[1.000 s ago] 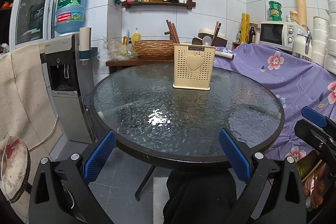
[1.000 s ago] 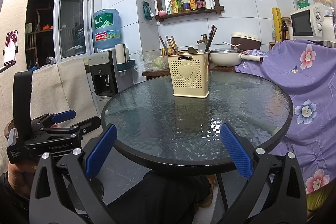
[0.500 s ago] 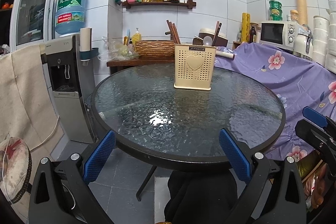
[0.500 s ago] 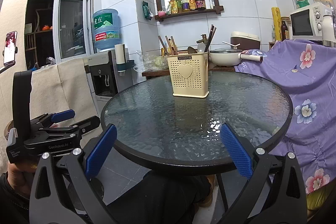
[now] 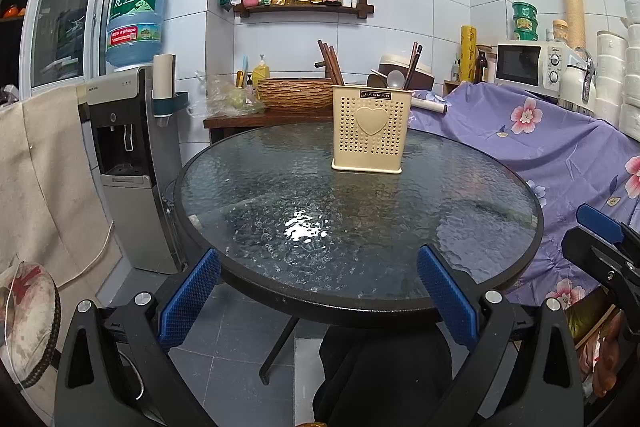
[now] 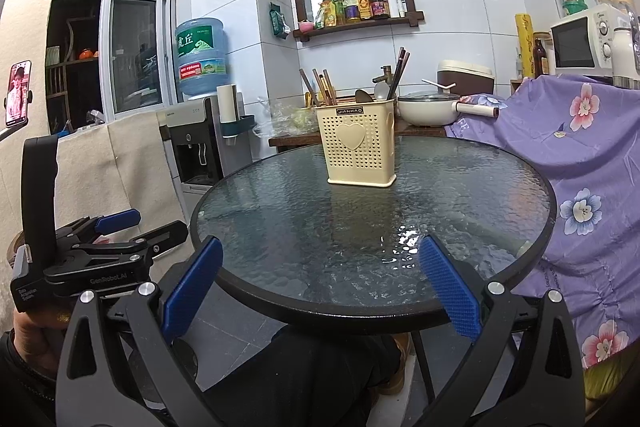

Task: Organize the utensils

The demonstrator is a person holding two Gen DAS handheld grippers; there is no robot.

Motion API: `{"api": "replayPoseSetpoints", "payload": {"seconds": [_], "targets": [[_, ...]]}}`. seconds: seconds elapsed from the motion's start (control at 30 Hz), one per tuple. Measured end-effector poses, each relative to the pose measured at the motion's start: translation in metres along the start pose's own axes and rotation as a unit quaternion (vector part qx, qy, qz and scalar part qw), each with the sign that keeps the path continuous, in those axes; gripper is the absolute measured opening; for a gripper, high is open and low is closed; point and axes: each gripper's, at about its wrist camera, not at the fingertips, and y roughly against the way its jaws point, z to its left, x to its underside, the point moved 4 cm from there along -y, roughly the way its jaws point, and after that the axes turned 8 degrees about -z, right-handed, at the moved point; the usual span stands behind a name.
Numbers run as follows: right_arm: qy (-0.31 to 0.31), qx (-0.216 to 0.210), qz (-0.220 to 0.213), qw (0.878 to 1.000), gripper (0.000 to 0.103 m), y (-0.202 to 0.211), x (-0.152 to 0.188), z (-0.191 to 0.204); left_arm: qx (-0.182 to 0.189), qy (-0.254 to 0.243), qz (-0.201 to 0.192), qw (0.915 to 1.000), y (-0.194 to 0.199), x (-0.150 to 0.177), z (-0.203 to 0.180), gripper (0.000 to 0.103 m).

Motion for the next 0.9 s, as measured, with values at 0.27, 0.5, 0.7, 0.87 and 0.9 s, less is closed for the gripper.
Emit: {"api": "replayPoseSetpoints", "payload": {"seconds": [0.27,0.5,0.7,0.87,0.9], "targets": [[0.0,0.0,0.0,1.0,0.097,-0.0001,-0.0001,0.0,0.003,-0.001,-0.005,1.0,0.0019,-0.0014,-0.0005,0.097],[-0.001,0.0,0.001,1.0,0.097,-0.0006,0.0003,-0.0005,0.004,-0.004,-0.005,1.0,0.0026,-0.0006,-0.0017,0.097],[-0.001,0.0,0.002,1.0,0.097,-0.0006,0.0005,0.0,0.004,-0.005,-0.005,1.0,0.0024,-0.0003,-0.0017,0.097],[-0.001,0.001,0.002,1.0,0.097,-0.0005,0.001,0.0002,0.004,-0.005,-0.005,1.0,0.0025,-0.0003,-0.0018,0.097],[-0.001,0.001,0.002,1.0,0.097,-0.0002,0.0013,-0.0004,0.004,-0.004,-0.005,1.0,0.0023,-0.0003,-0.0018,0.097]]}}
